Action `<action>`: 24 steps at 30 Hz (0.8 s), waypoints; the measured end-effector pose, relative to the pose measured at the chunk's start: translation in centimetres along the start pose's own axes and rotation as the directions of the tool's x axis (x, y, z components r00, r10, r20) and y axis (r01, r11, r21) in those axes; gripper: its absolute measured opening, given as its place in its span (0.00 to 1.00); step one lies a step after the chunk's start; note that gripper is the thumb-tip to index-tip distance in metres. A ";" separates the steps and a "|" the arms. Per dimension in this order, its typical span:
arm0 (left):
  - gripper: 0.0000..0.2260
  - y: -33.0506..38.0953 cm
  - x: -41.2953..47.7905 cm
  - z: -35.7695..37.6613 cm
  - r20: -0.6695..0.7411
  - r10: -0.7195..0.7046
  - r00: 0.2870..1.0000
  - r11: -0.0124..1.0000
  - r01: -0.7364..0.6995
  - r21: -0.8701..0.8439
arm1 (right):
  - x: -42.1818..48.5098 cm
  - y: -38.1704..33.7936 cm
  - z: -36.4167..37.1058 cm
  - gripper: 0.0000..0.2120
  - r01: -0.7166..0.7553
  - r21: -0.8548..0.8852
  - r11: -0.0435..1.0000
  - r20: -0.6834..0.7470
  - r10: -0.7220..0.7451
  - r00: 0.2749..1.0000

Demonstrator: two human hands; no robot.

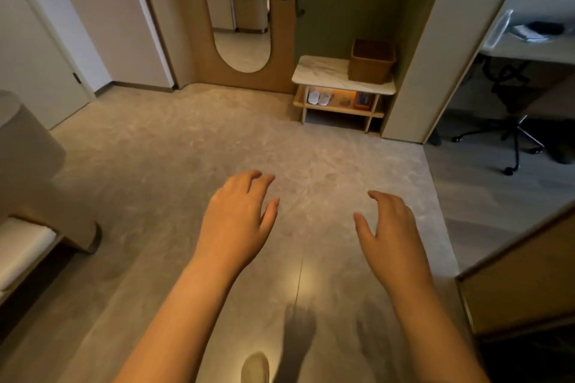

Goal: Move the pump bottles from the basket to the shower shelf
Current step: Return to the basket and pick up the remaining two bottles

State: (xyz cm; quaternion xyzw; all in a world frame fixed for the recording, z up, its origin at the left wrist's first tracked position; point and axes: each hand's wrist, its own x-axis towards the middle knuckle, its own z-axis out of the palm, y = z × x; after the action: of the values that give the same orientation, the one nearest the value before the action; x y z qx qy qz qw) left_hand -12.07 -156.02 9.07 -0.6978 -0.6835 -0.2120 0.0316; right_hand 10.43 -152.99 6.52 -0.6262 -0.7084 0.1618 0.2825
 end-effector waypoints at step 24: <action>0.16 -6.3 39.8 16.8 0.109 0.159 0.981 0.982 -0.145 -0.122 | 37.1 4.8 7.9 0.23 -0.097 -0.011 0.995 -0.070 0.096 0.993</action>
State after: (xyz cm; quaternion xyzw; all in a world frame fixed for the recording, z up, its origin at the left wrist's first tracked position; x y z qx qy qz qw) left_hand -14.90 -112.59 5.73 -0.7601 -0.6155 -0.2057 -0.0327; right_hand 7.45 -114.93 4.81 -0.6669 -0.6683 0.1486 0.2943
